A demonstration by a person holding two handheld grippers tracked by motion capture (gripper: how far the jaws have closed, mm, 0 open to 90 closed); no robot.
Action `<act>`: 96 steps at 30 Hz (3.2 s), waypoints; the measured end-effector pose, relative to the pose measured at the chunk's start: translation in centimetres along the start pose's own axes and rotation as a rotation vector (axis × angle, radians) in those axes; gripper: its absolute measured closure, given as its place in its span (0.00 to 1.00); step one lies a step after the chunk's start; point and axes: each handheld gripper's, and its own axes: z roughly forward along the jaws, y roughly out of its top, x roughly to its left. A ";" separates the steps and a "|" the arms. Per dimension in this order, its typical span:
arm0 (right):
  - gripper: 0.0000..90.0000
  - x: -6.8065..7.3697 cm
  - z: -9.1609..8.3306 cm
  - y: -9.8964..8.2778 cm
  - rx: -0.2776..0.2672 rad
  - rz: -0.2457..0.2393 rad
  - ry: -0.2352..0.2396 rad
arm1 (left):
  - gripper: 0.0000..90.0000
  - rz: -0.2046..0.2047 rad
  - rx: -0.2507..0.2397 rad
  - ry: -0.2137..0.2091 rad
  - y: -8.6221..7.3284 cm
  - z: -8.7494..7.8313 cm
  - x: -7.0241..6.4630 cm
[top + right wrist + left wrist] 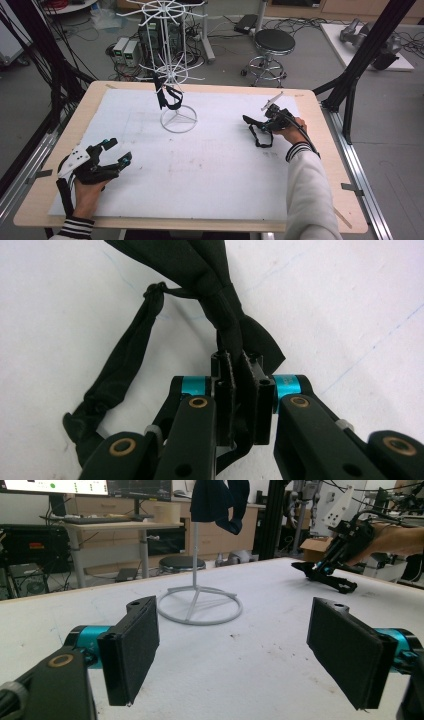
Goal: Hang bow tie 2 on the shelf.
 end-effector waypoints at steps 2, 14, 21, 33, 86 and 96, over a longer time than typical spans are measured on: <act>0.94 0.2 -0.2 0.2 -0.014 -0.001 0.006 | 0.24 0.000 0.001 -0.001 0.0 0.0 0.0; 0.94 1.4 -2.2 1.1 -0.114 -0.026 0.015 | 0.24 -0.005 -0.012 -0.008 0.3 0.0 -0.4; 0.94 2.1 -3.3 1.5 -0.160 -0.034 0.017 | 0.24 -0.001 -0.017 -0.008 0.4 0.0 -0.4; 0.94 3.2 -4.5 2.4 -0.264 -0.046 0.046 | 0.24 0.001 -0.017 -0.007 0.4 0.0 -0.4; 0.94 7.4 -7.5 7.7 -0.735 0.076 0.059 | 0.24 0.003 -0.024 -0.005 0.5 -0.2 -0.3; 0.94 7.6 -8.0 9.0 -0.772 0.088 0.048 | 0.24 0.002 -0.025 -0.009 0.5 -0.3 -0.2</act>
